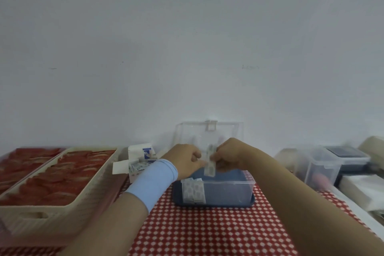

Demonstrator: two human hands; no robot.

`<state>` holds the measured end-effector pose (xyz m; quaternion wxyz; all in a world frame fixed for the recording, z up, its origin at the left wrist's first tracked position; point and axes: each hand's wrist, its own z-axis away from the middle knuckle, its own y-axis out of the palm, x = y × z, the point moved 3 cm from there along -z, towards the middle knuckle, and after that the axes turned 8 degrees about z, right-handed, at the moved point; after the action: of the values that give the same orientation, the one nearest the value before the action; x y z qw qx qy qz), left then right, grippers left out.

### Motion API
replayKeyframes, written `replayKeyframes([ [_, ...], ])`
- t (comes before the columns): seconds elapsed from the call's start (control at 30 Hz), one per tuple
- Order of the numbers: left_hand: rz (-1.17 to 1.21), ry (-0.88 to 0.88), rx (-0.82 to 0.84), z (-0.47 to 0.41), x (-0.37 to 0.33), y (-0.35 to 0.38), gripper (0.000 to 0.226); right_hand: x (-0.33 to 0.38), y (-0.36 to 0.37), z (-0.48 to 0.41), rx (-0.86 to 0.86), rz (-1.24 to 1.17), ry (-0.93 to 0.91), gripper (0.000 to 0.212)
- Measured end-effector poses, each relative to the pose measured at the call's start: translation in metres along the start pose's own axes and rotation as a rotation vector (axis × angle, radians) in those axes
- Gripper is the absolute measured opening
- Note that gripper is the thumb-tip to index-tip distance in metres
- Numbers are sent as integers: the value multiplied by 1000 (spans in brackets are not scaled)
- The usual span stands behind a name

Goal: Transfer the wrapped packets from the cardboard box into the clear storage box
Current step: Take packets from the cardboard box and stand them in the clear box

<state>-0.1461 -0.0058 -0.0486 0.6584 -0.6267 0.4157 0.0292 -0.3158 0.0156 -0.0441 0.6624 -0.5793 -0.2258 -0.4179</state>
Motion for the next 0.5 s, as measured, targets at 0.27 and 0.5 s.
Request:
replayKeyframes([
  [0.27,-689,124,440,-5,6,27,70,-22,29,-27,191,566,290,11],
  [0.5,-736,75,512,-1,5,45,41,-27,49,-34,277,635,388,17],
])
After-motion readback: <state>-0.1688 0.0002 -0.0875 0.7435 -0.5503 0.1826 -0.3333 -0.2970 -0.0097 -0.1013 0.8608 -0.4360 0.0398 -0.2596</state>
